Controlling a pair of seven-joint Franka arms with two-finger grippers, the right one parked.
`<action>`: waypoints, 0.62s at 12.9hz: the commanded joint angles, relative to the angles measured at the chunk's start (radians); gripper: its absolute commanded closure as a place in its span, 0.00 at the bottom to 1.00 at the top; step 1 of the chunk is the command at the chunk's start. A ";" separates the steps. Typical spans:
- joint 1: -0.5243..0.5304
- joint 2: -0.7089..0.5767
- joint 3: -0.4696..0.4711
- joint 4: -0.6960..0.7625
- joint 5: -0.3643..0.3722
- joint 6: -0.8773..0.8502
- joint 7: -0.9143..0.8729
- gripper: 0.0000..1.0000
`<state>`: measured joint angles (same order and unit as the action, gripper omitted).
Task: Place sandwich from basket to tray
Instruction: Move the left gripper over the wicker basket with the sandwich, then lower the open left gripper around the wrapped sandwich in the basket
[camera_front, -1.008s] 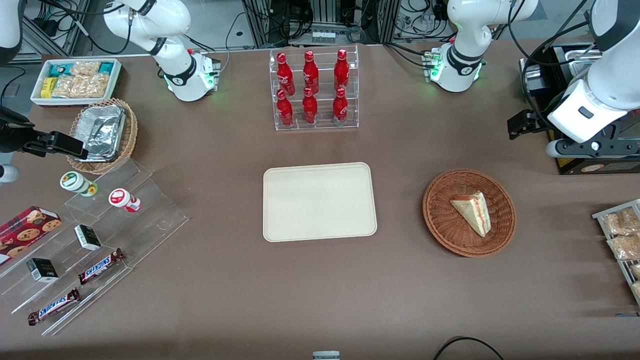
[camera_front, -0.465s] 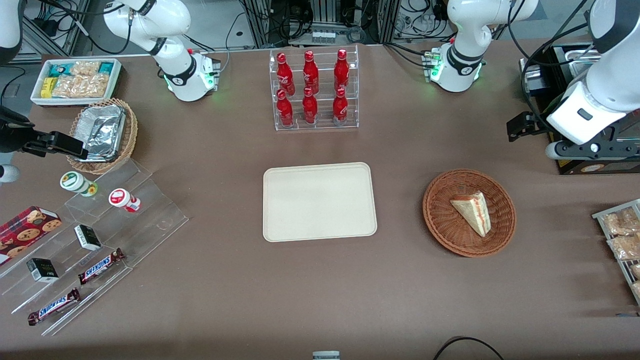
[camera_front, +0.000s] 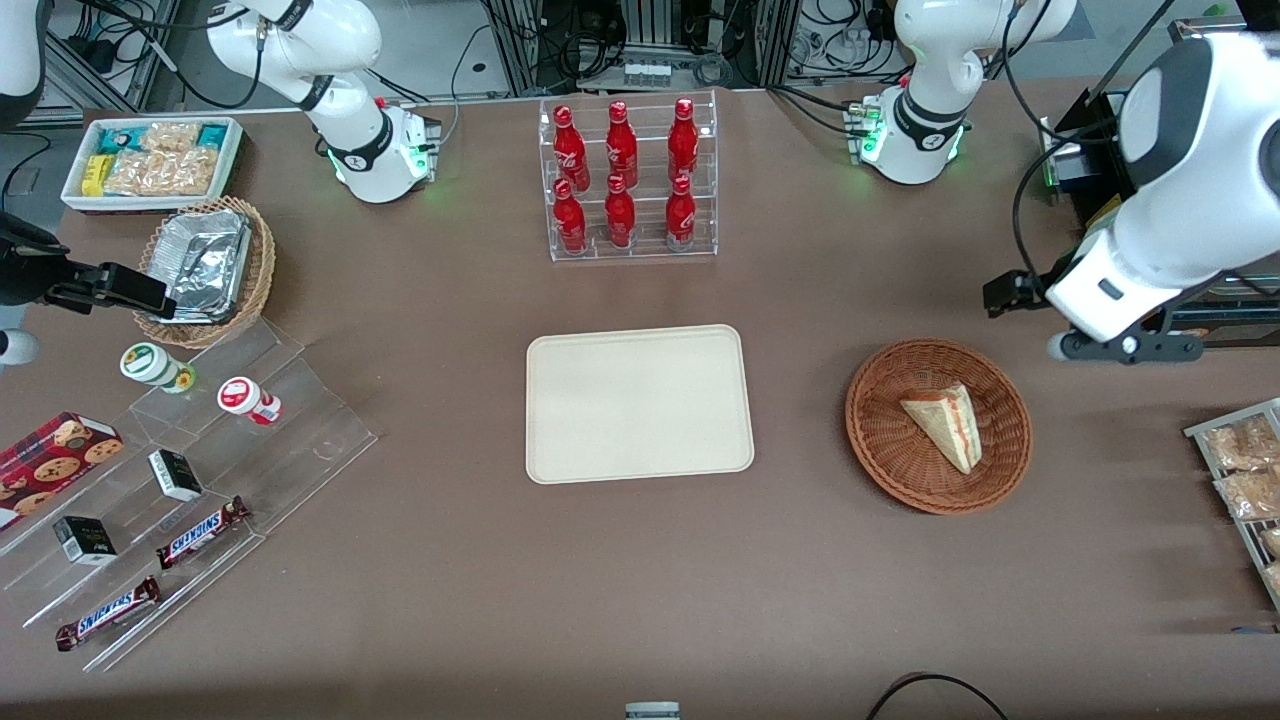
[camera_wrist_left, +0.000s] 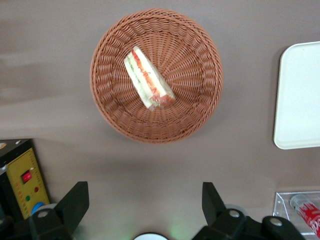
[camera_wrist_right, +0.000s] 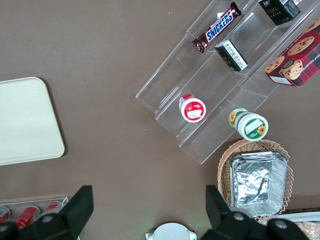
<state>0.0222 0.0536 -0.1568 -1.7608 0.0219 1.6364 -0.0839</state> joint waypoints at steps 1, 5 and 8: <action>0.012 0.003 -0.007 -0.075 0.006 0.095 0.003 0.00; 0.013 0.005 -0.006 -0.213 0.007 0.287 -0.033 0.00; 0.015 0.008 -0.006 -0.276 0.007 0.383 -0.071 0.00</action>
<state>0.0250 0.0799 -0.1546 -1.9898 0.0219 1.9605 -0.1281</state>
